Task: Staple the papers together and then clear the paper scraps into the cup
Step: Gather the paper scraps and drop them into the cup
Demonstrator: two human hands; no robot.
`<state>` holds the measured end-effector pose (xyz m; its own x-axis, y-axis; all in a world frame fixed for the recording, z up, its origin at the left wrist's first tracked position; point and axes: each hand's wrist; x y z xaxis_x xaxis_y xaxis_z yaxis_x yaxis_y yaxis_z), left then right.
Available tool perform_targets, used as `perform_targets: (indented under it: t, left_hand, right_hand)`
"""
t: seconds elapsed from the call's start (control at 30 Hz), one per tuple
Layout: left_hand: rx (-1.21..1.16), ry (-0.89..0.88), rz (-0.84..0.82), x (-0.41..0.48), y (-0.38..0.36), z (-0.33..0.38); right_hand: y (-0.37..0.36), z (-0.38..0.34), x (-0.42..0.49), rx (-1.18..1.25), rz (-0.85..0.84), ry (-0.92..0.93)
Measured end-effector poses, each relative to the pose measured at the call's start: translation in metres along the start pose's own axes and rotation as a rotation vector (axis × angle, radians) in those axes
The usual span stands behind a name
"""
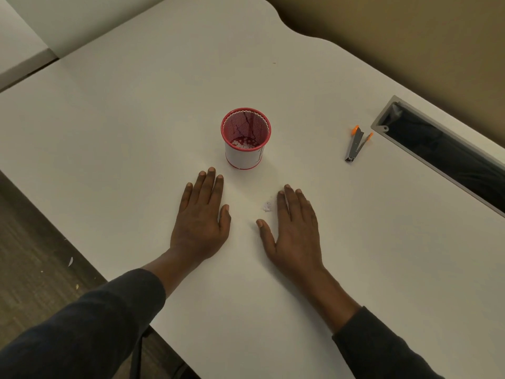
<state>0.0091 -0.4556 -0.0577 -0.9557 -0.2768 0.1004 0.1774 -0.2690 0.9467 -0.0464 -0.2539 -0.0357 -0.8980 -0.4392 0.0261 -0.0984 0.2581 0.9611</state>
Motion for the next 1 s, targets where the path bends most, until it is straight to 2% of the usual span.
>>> perform_targets:
  t: [0.17, 0.47, 0.7, 0.9, 1.0]
  left_hand:
    - [-0.004, -0.001, -0.006, 0.0, 0.001, 0.0]
    - [-0.005, -0.008, 0.011, -0.001, 0.0, 0.0]
    - [-0.01, 0.002, 0.003, -0.001, 0.001, 0.0]
    - [-0.003, -0.001, 0.003, 0.0, 0.001, 0.0]
    - [-0.003, -0.002, 0.005, -0.001, 0.001, 0.0]
  right_hand:
    - [-0.002, -0.008, -0.003, 0.083, 0.056, 0.058]
    - [0.005, -0.006, 0.004, 0.065, 0.065, 0.132]
    - [0.01, 0.004, -0.002, 0.09, 0.163, -0.007]
    - [0.003, -0.009, -0.002, 0.15, 0.191, 0.076]
    - [0.003, -0.013, 0.007, 0.087, 0.14, 0.115]
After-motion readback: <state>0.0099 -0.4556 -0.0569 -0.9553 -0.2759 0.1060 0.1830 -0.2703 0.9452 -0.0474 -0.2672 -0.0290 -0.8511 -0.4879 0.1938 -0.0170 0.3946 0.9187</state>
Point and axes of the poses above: each hand's wrist, its own x-axis towards the middle knuckle, its own y-axis out of the back of the hand, z = x × y, and after that the axes turned 5 degrees about z, right-handed
